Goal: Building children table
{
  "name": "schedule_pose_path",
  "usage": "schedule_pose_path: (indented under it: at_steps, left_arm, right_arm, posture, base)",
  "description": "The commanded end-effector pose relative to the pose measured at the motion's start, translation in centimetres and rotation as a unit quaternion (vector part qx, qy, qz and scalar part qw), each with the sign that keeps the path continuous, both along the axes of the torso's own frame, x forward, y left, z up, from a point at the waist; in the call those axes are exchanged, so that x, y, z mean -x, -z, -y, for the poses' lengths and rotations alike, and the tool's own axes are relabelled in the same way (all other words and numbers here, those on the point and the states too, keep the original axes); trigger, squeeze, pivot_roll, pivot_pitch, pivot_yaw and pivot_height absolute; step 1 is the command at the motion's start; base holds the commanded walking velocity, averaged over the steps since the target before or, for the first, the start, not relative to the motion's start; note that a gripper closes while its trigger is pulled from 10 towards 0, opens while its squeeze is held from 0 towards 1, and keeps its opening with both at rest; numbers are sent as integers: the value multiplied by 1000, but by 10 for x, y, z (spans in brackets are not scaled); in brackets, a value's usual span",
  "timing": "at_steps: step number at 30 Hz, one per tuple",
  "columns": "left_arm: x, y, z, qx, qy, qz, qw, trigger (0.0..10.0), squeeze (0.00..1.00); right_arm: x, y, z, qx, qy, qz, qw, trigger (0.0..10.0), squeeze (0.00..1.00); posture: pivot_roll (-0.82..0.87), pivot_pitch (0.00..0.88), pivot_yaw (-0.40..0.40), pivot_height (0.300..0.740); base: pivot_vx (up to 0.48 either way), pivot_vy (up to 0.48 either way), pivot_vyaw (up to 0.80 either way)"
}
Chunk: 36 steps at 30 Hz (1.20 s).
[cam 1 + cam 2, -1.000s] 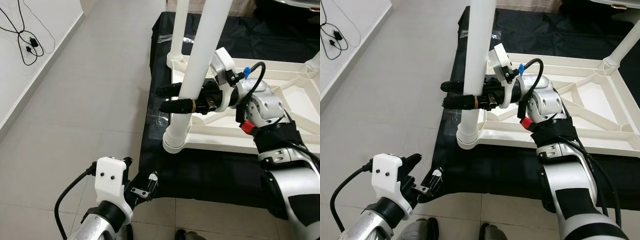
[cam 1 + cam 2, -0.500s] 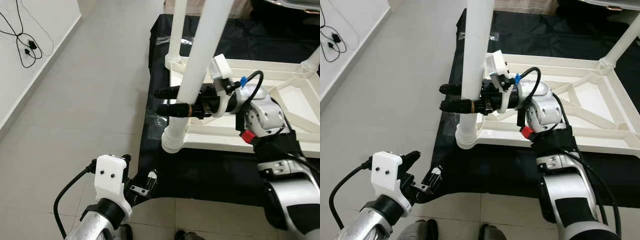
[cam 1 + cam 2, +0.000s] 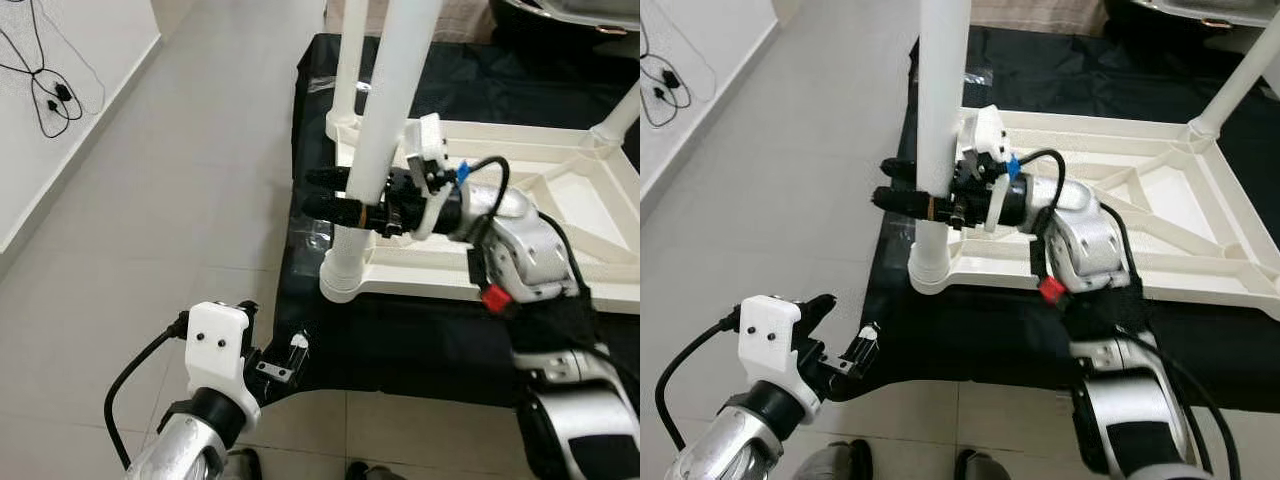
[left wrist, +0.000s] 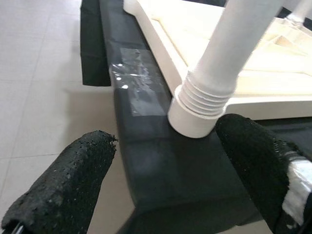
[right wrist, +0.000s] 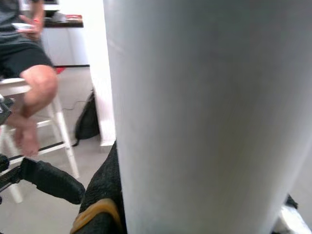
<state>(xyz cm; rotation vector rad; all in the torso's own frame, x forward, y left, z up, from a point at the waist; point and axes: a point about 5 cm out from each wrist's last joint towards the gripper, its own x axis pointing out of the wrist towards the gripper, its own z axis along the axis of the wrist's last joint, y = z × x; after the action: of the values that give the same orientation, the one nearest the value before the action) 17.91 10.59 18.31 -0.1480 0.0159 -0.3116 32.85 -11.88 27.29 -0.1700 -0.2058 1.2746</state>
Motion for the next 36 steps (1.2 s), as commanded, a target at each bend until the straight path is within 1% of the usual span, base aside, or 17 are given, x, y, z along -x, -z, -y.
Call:
schedule_pose_path:
  at_steps: [1, 7, 9, 10, 12, 13, 14, 17, 19, 23, 24, 25, 27, 28, 31, 33, 36]
  left_arm:
    - [0, 4, -1, -6, -1, -7, 1000, 10000, 0]
    - [-3, 3, -3, -10, -2, -2, 1000, 10000, 0]
    - [-4, 3, -4, -12, -3, 0, 1000, 10000, 0]
    - [-4, 3, -4, -12, -3, 0, 1000, 10000, 0]
    - [-5, 3, -4, -14, -3, 1, 1000, 10000, 0]
    - [-5, 3, -4, -14, -3, 1, 1000, 10000, 0]
    - [-6, 3, -5, -14, -4, 2, 1000, 10000, 0]
    - [-7, 2, -6, -15, -4, 4, 1000, 10000, 0]
    - [-7, 2, -6, -15, -4, 4, 1000, 10000, 0]
    - [-8, 2, -6, -16, -5, 5, 1000, 10000, 0]
    - [-8, 2, -7, -17, -5, 5, 1000, 10000, 0]
    - [-8, 2, -7, -17, -5, 5, 1000, 10000, 0]
    - [-8, 2, -6, -17, -4, 5, 1000, 10000, 0]
    - [-8, 2, -6, -17, -4, 5, 1000, 10000, 0]
    - [-8, 3, -5, -17, -3, 6, 1000, 10000, 0]
    - [-8, 3, -5, -17, -3, 6, 1000, 10000, 0]
    - [-9, 3, -5, -18, -3, 6, 1000, 10000, 0]
  right_arm:
    - [-5, 34, 7, 31, 56, -74, 995, 10000, 0]
    - [-10, 42, 10, 5, 204, -104, 973, 10000, 0]
    - [-12, 48, 13, 6, 290, -109, 951, 10000, 0]
    - [-12, 48, 13, 6, 290, -109, 951, 10000, 0]
    - [-12, 55, 17, -1, 375, -112, 920, 10000, 0]
    - [-12, 55, 17, -1, 375, -112, 920, 10000, 0]
    - [-10, 60, 20, -12, 417, -127, 900, 10000, 0]
    - [0, 67, 18, -6, 458, -107, 882, 10000, 0]
    - [0, 67, 18, -6, 458, -107, 882, 10000, 0]
    - [7, 71, 19, -14, 512, -109, 852, 10000, 0]
    - [10, 71, 20, -17, 538, -110, 836, 10000, 0]
    - [10, 71, 20, -17, 538, -110, 836, 10000, 0]
    - [11, 72, 19, -31, 585, -121, 801, 10000, 0]
    - [11, 72, 19, -31, 585, -121, 801, 10000, 0]
    - [10, 71, 16, -42, 647, -125, 751, 10000, 0]
    - [9, 70, 15, -49, 661, -127, 738, 10000, 0]
    - [7, 71, 14, -74, 724, -146, 670, 10000, 0]
  posture:
    - [129, 254, -60, 740]
    - [124, 253, -59, 740]
    - [120, 257, -56, 740]
    - [120, 257, -56, 740]
    - [120, 257, -56, 740]
    - [120, 257, -56, 740]
    - [121, 259, -55, 740]
    - [121, 258, -53, 740]
    - [121, 258, -53, 740]
    - [122, 259, -53, 740]
    - [120, 258, -53, 740]
    - [120, 258, -53, 740]
    - [121, 255, -55, 740]
    - [121, 255, -55, 740]
    - [124, 249, -51, 740]
    - [124, 249, -51, 740]
    - [127, 242, -55, 740]
  base:
    - [0, 0, 0]
    - [0, 0, 0]
    - [0, 0, 0]
    - [0, 0, 0]
    - [0, 0, 0]
    - [0, 0, 0]
    - [0, 0, 0]
    - [0, 0, 0]
    - [0, 0, 0]
    - [0, 0, 0]
    - [0, 0, 0]
    - [0, 0, 0]
    - [0, 0, 0]
    - [0, 0, 0]
    - [0, 0, 0]
    - [0, 0, 0]
    - [0, 0, 0]
